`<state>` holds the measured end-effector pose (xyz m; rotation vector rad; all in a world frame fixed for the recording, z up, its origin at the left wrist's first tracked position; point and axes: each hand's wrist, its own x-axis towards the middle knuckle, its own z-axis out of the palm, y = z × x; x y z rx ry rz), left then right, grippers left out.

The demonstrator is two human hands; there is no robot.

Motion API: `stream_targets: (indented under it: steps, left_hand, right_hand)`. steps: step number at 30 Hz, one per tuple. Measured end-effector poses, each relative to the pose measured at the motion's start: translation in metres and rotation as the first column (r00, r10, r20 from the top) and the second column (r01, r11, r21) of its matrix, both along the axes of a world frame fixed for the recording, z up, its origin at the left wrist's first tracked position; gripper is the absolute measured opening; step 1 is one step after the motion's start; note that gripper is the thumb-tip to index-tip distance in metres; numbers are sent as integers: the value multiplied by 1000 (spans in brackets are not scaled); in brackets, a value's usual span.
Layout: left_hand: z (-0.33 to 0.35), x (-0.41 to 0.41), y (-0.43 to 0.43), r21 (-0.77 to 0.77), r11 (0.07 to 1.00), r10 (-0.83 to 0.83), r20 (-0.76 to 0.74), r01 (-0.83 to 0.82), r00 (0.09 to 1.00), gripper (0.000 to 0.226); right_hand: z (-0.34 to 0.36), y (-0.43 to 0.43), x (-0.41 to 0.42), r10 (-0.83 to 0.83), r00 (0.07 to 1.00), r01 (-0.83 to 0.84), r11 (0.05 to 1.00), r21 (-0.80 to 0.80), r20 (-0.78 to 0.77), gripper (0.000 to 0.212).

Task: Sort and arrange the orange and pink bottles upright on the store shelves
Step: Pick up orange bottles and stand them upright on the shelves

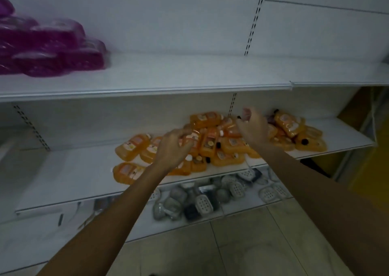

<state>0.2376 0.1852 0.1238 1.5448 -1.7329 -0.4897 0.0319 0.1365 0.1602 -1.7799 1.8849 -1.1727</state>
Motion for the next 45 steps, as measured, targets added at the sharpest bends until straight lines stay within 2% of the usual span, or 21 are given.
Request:
stream_targets:
  steps: [6, 13, 16, 18, 20, 21, 23, 24, 27, 29, 31, 32, 33, 36, 38, 41, 43, 45]
  left_hand:
    - [-63, 13, 8, 187, 979, 102, -87, -84, 991, 28]
    - [-135, 62, 6, 401, 876, 376, -218, -269, 900, 27]
    - [-162, 88, 1, 426, 819, 489, -168, -384, 856, 34]
    - [-179, 102, -4, 396, 821, 479, -86, -412, 873, 40]
    - [-192, 115, -12, 387, 815, 502, -102, -431, 859, 44]
    - [-196, 120, -16, 412, 789, 554, -156, -456, 818, 45]
    - [-202, 127, -23, 537, 679, 700, -267, -500, 663, 45]
    - [-205, 128, -25, 619, 611, 760, -283, -493, 585, 45]
    - [-218, 127, -28, 808, 455, 843, -256, -375, 472, 51]
    - [-218, 123, -34, 870, 457, 865, -385, -186, 322, 51]
    - [-213, 118, -44, 876, 483, 867, -479, 6, 134, 45]
    - [-214, 117, -50, 868, 494, 864, -496, 41, 85, 45]
    - [-215, 114, -55, 871, 490, 868, -492, 40, 73, 48]
    - [-229, 114, -55, 899, 430, 897, -416, -80, 148, 56]
    - [-237, 119, -43, 896, 434, 890, -409, -97, 199, 57]
    - [-242, 137, -19, 865, 501, 852, -498, 23, 160, 54]
    - [-243, 151, -7, 857, 511, 840, -514, 61, 177, 53]
    - [-243, 160, -5, 846, 528, 822, -530, 70, 207, 52]
  right_hand:
    - [-49, 11, 13, 111, 993, -114, 987, 115, 28, 21]
    - [-103, -20, 70, 261, 964, -260, 907, 331, 42, 25]
    - [-130, -43, 105, 341, 937, -342, 843, 415, 78, 36]
    - [-145, -57, 132, 375, 924, -362, 807, 467, 70, 35]
    - [-161, -70, 157, 402, 912, -384, 771, 508, 79, 32]
    - [-170, -75, 168, 419, 903, -402, 754, 519, 89, 31]
    - [-188, -83, 187, 480, 877, -424, 738, 525, 33, 32]
    - [-198, -87, 192, 526, 849, -426, 735, 527, -47, 36]
    - [-220, -92, 191, 614, 748, -392, 716, 578, -253, 60]
    - [-232, -95, 178, 660, 691, -358, 667, 654, -295, 77]
    - [-241, -99, 164, 711, 525, -270, 661, 700, -468, 80]
    - [-243, -102, 160, 707, 426, -256, 693, 674, -565, 79]
    - [-244, -104, 157, 692, 362, -259, 718, 646, -624, 78]
    - [-241, -112, 161, 692, 329, -251, 720, 647, -642, 87]
    - [-244, -112, 162, 721, 324, -253, 690, 678, -613, 95]
    - [-250, -104, 160, 733, 401, -298, 672, 678, -549, 104]
    - [-254, -100, 162, 741, 434, -301, 655, 693, -513, 107]
    - [-258, -98, 165, 730, 520, -279, 636, 719, -444, 112]
